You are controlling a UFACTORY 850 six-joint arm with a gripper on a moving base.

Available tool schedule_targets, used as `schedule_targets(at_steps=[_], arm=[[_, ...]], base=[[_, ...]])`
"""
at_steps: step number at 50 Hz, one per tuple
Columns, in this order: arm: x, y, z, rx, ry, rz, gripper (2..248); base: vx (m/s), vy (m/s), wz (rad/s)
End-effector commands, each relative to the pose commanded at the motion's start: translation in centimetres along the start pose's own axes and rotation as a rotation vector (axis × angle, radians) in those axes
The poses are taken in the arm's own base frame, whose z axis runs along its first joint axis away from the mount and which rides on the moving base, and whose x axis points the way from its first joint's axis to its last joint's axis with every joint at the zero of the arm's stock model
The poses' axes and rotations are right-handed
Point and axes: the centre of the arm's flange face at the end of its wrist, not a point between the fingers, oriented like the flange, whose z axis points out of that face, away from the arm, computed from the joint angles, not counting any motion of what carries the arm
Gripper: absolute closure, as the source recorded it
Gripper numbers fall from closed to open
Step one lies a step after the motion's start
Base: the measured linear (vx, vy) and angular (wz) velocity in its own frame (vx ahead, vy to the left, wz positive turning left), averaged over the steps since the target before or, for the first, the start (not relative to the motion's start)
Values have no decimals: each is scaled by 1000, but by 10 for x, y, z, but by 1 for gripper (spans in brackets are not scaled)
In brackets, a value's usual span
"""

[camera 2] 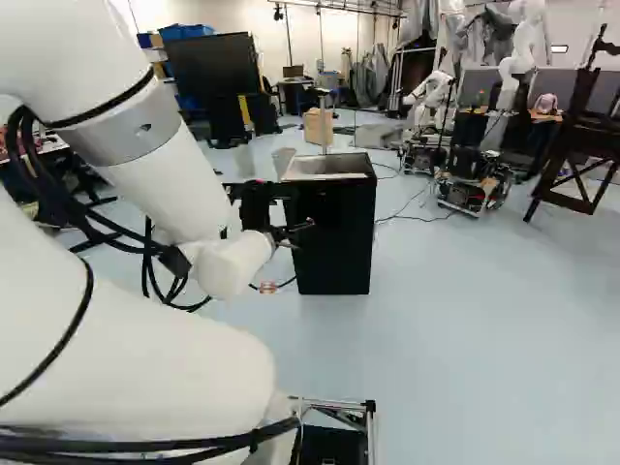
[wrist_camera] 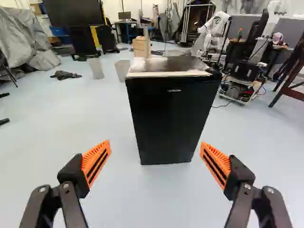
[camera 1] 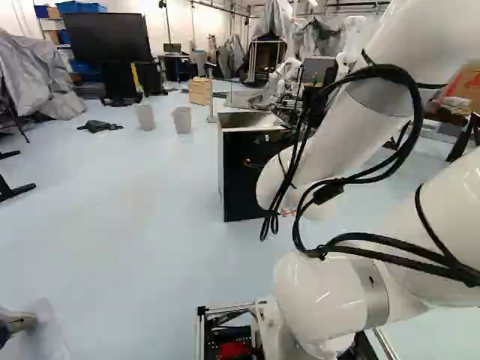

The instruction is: Grab a drink from the fridge

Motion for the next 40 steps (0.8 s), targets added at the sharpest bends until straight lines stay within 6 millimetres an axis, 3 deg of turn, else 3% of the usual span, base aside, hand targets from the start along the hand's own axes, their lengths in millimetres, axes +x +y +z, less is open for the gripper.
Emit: schedule_targets(at_steps=[20,40], arm=[[0,0,0,0,0,0,3],[0,0,0,0,0,0,3]], base=[[20,1,-1],[104,20,-14]])
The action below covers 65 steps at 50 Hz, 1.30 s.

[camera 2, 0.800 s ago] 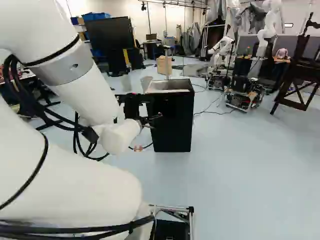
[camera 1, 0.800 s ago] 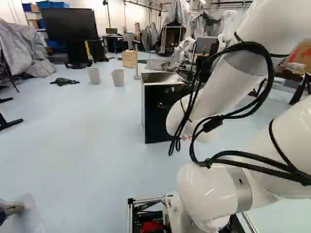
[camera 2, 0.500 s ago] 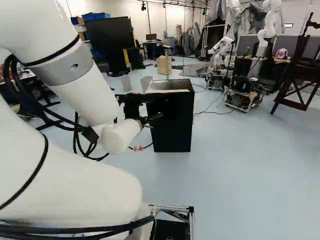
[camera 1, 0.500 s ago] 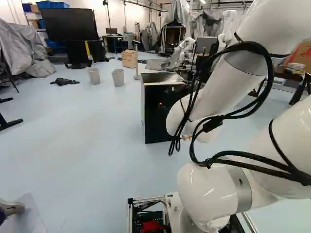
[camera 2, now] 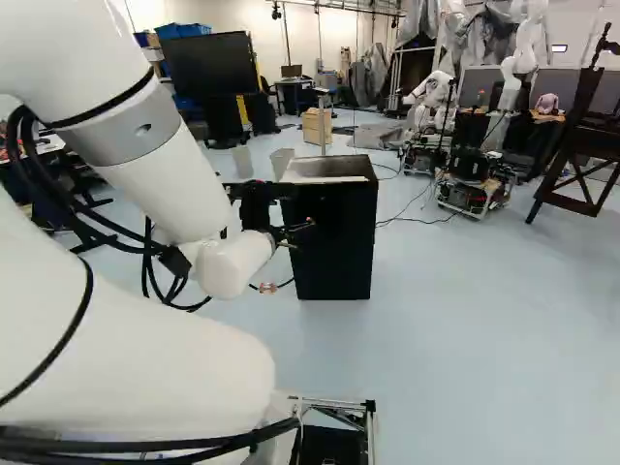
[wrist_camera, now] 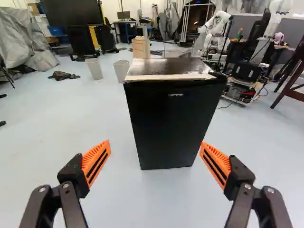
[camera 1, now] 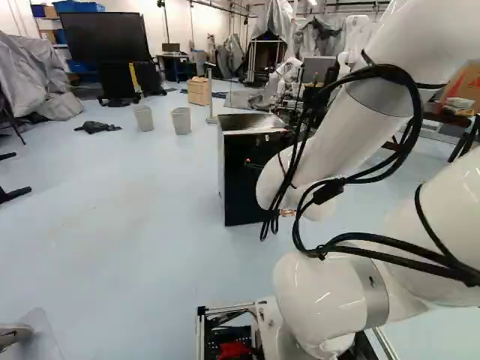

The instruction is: Grab a drink from the fridge

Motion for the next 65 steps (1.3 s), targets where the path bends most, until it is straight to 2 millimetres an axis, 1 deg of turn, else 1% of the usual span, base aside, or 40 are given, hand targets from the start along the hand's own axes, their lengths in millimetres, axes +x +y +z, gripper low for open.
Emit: schedule_targets(at_steps=[65], arm=[[0,0,0,0,0,0,3]], base=[[128,7,-10]])
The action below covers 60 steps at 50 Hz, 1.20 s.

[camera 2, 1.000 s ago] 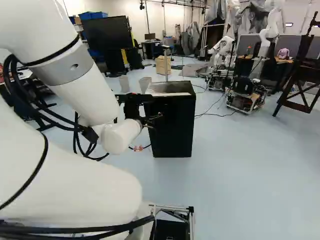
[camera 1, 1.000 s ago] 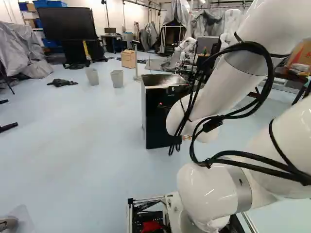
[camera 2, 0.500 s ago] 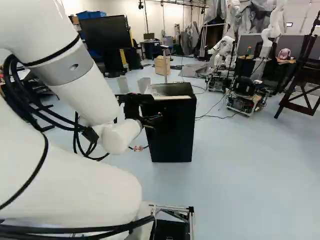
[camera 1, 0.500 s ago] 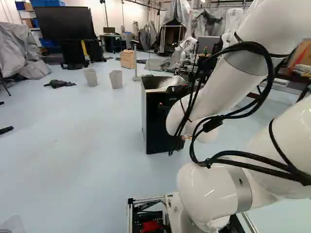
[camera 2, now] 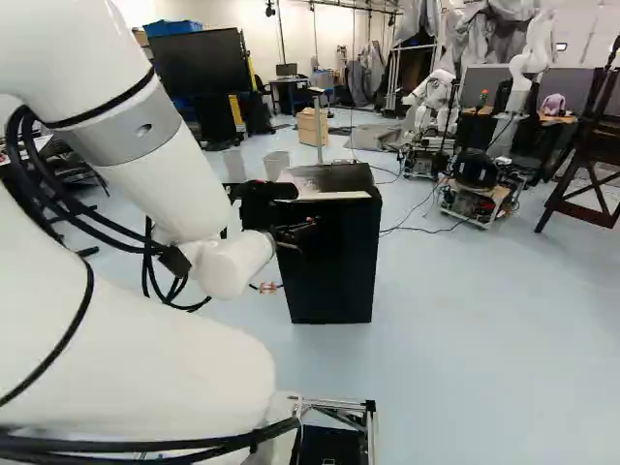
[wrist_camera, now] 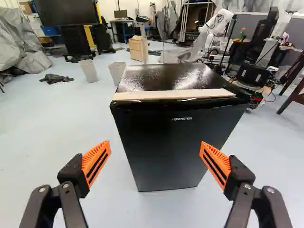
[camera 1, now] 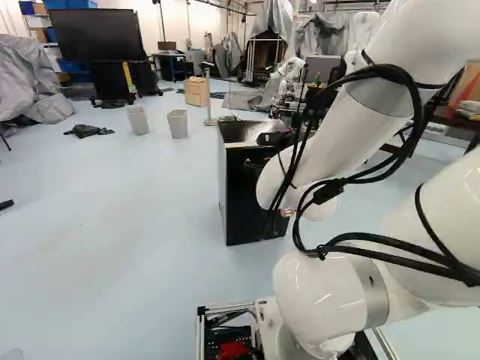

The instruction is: Grab a drink from the fridge

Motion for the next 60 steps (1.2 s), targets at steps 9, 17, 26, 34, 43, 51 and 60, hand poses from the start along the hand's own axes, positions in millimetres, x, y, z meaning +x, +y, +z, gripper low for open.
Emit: schedule_targets(at_steps=[9,17,26,34,43,51,60], arm=[[0,0,0,0,0,0,3],[0,-1,0,3,0,-1,3],[0,-5,0,12,0,0,3],[1,-11,2,20,-1,6,3],[4,-18,7,18,-5,25,3],[7,-24,13,6,-10,49,3],[9,-31,19,-10,-15,78,3]], base=[[7,1,1],[0,0,0],[0,0,0],[0,0,0],[0,0,0],[0,0,0],[0,0,0]])
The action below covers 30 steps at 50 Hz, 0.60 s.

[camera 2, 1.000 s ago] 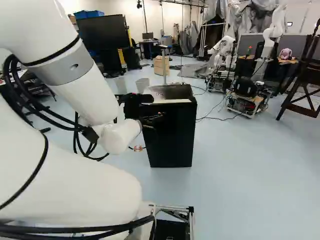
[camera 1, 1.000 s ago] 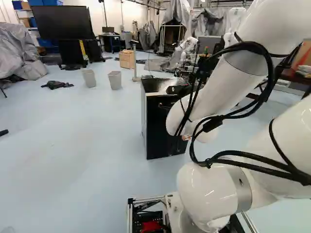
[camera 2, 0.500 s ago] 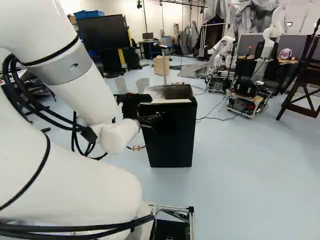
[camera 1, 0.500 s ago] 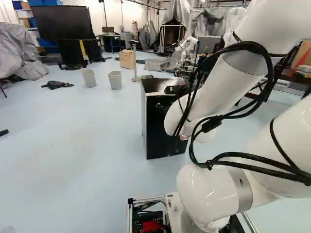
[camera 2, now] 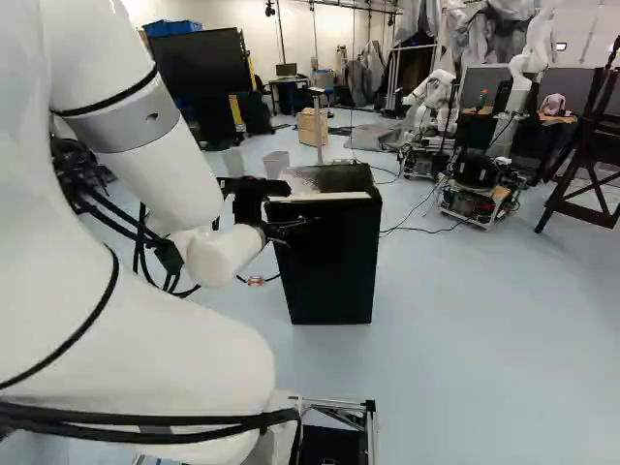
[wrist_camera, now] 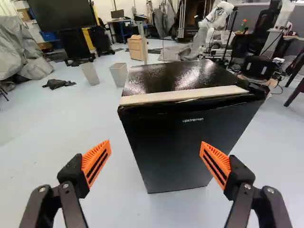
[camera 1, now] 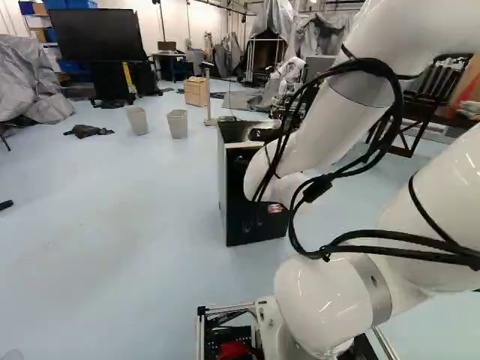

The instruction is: Grab a drink from the fridge

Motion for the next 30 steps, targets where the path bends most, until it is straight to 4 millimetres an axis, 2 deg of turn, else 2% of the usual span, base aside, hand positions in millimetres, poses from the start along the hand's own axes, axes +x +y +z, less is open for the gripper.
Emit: schedule_targets(at_steps=[30], arm=[[-2,-22,1,-54,-15,97,3]], base=[[0,0,0]])
